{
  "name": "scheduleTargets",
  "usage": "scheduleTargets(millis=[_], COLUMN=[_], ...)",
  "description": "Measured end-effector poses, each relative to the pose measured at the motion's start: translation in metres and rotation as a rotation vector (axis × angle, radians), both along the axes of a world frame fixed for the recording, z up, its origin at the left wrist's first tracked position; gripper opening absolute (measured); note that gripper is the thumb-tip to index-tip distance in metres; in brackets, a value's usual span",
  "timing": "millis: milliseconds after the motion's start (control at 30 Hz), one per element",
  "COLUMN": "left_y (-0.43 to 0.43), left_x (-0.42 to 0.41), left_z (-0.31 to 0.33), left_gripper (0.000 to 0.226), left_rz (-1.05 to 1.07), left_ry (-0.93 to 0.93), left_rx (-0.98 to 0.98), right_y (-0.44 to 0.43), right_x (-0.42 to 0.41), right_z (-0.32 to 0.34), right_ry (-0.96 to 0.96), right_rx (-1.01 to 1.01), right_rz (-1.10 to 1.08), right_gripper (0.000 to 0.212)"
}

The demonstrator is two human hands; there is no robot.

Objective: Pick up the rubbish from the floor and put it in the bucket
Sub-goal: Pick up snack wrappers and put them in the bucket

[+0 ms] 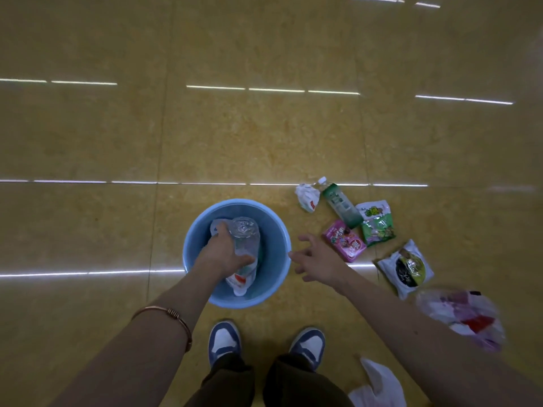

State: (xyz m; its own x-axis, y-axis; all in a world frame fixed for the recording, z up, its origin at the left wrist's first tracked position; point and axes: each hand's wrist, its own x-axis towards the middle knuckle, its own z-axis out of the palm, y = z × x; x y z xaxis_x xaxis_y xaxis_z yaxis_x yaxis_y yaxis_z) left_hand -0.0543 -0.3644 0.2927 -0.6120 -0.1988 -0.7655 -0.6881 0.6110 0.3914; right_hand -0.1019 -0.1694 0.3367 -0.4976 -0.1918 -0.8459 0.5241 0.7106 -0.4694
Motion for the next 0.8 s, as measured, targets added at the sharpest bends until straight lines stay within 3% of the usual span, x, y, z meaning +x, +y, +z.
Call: scheduleTargets(millis=[133, 233, 333, 533, 633, 800], left_y=[0.009, 0.008, 0.007, 0.018, 0.036, 0.095], left_x=[0.005, 0.011, 0.009, -0.016, -0.039, -0.082], left_z=[-0.006, 0.009, 0.041, 0.124, 0.172, 0.235], left_gripper=[0.097, 0.082, 0.065, 0.059, 0.058, 0.038], left_rz=[0.002, -0.03, -0.066, -0.171, -0.203, -0.222], left_ry=[-0.012, 0.037, 0.077, 0.149, 0.254, 0.504], left_rx=[0.108, 0.101, 0.048, 0.081, 0.081, 0.176], right_y=[0.012, 0.019, 0.024, 0.04, 0.056, 0.106], right_x=[-0.002, -0.007, -0.014, -0.022, -0.026, -0.03], right_z=[0.0, 0.014, 0.039, 0.107, 0.144, 0.2], right_ry=[0.026, 0.036, 0.05, 0.195, 0.257, 0.414], right_rx=[0.009, -0.007, -0.039, -0.076, -0.1, -0.117], right_rz=[-0.041, -0.083, -0.16, -0.264, -0.332, -0.517], right_gripper=[0.059, 0.058, 0.061, 0.07, 0.072, 0.067])
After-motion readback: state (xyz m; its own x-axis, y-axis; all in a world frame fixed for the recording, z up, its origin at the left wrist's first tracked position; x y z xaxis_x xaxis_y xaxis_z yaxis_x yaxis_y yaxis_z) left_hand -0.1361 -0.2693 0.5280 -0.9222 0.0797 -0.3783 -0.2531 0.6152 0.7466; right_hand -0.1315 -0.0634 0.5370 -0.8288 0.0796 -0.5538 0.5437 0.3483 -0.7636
